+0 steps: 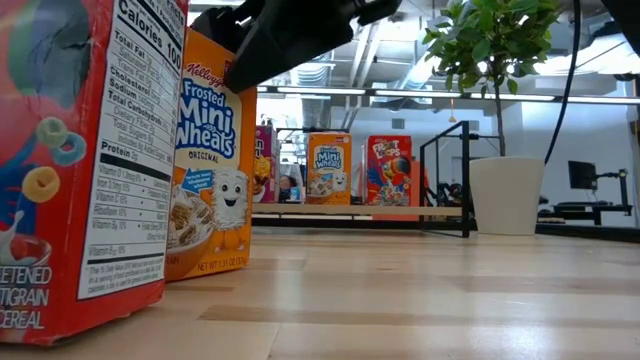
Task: Stack cereal on shelf
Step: Put the orange cereal box on the shelf aligned with the other orange cereal box
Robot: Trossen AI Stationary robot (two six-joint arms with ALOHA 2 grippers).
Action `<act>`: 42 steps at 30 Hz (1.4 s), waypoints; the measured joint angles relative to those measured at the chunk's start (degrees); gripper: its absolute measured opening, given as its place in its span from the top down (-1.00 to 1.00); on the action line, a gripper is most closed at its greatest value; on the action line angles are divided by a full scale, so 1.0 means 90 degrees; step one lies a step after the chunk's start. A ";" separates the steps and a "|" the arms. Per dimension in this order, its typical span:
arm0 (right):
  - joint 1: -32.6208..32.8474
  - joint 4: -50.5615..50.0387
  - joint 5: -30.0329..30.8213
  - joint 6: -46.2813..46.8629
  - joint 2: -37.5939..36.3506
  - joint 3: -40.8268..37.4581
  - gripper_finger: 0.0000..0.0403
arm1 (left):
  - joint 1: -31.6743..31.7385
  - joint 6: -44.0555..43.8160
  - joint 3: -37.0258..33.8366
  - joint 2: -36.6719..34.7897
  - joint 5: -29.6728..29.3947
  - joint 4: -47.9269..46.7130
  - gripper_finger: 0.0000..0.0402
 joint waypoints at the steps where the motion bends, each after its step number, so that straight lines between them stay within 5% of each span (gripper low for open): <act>1: 0.0000 -0.0010 0.0002 -0.0002 0.0000 0.0000 -0.50 | -0.0001 0.0000 0.0000 0.0000 0.0000 0.0001 -0.48; 19: 0.0030 -0.0099 -0.0006 0.0330 0.0000 0.0004 0.14 | -0.0002 -0.0034 0.0000 0.0000 -0.0012 0.0000 -0.48; 29: -0.0628 -0.1143 -0.0002 0.1333 -0.0641 0.0038 -0.06 | -0.0002 0.0152 0.0000 0.0002 -0.0017 0.0000 -0.48; 36: -0.1564 -0.2447 0.0020 0.1893 -0.1459 -0.0015 0.01 | 0.0000 0.0483 0.0000 0.0002 -0.0019 0.0000 -0.48; 42: -0.2055 -0.2661 0.0050 0.2718 -0.2912 -0.1699 0.11 | -0.0002 0.0646 0.0000 0.0002 -0.0003 0.0000 -0.48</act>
